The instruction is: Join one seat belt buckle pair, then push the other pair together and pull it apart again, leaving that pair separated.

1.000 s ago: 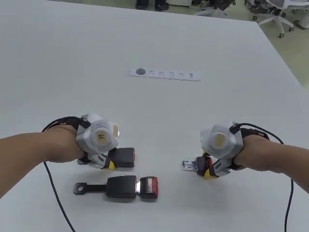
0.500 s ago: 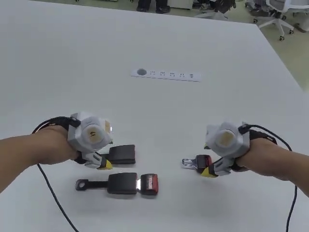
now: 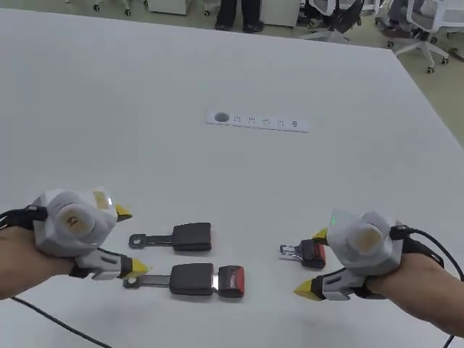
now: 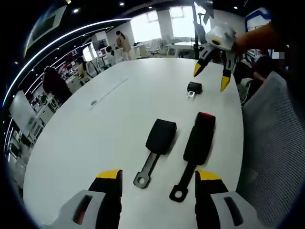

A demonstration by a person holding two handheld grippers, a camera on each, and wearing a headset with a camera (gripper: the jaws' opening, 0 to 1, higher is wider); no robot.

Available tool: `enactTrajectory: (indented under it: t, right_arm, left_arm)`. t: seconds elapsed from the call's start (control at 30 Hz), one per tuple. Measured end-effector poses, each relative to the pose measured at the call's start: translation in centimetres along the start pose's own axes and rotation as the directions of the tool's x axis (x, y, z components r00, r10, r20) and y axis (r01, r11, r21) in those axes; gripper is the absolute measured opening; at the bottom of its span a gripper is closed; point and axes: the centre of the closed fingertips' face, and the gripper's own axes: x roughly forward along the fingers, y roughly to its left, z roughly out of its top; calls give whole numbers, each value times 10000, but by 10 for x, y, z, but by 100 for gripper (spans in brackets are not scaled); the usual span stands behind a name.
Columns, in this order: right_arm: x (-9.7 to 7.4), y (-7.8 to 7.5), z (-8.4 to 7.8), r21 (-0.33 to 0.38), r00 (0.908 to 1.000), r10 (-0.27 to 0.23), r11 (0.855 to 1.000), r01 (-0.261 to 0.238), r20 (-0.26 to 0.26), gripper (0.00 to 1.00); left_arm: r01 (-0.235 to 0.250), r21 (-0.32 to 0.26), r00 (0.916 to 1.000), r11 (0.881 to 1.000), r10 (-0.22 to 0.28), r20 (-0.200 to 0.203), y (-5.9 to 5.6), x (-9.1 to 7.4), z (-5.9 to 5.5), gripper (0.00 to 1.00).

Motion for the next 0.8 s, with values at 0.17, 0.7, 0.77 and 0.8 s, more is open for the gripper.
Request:
enactTrajectory:
  t: [0.17, 0.7, 0.77, 0.8]
  right_arm:
    - [-7, 8, -1, 406, 9990, -316, 9987, 303, 313, 71]
    - [-20, 19, -6, 2283, 9819, -1261, 9693, 916, 1411, 97]
    - [-24, 17, -2, 2464, 9746, -1535, 9628, 1104, 1631, 99]
    - [-25, 17, -2, 2513, 9741, -1564, 9614, 1121, 1636, 99]
  left_arm:
    - [-54, -468, 9998, 9989, 63, 190, -11, -13, -18, 70]
    - [-61, -1881, 9923, 9821, 292, 1203, -22, -35, -29, 92]
    - [-152, -1899, 9921, 9817, 386, 1197, -25, -38, -25, 94]
    - [-179, -1974, 9915, 9802, 429, 1228, -26, -39, -24, 95]
